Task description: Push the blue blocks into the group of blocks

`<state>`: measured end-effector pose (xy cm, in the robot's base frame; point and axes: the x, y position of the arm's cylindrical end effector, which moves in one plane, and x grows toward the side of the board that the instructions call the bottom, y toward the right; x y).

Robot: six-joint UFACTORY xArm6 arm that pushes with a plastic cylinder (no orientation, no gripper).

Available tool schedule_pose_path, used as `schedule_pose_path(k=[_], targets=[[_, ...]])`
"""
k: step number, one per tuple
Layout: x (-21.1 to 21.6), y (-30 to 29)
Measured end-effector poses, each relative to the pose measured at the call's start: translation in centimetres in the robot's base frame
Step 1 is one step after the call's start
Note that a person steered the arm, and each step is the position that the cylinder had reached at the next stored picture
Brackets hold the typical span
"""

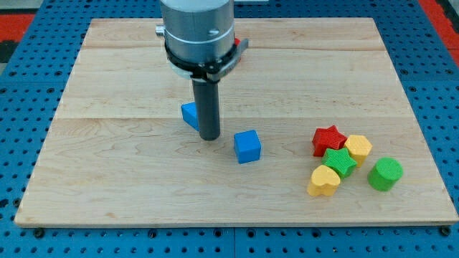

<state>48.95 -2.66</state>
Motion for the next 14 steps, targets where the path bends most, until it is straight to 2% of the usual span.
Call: schedule_pose_path(k=[2,3,4,5,6,7,9,10,11,13,14], targets=[[4.2,9.9],[4.4,10.7],[3.7,2.2],[-0.2,-7.7],[-5.0,-11.4],[-6.1,-8.2],[-1.6,3.3],[-0.7,7.3],[-0.9,4.8],[-4.7,6.5],[-5.1,8.0]])
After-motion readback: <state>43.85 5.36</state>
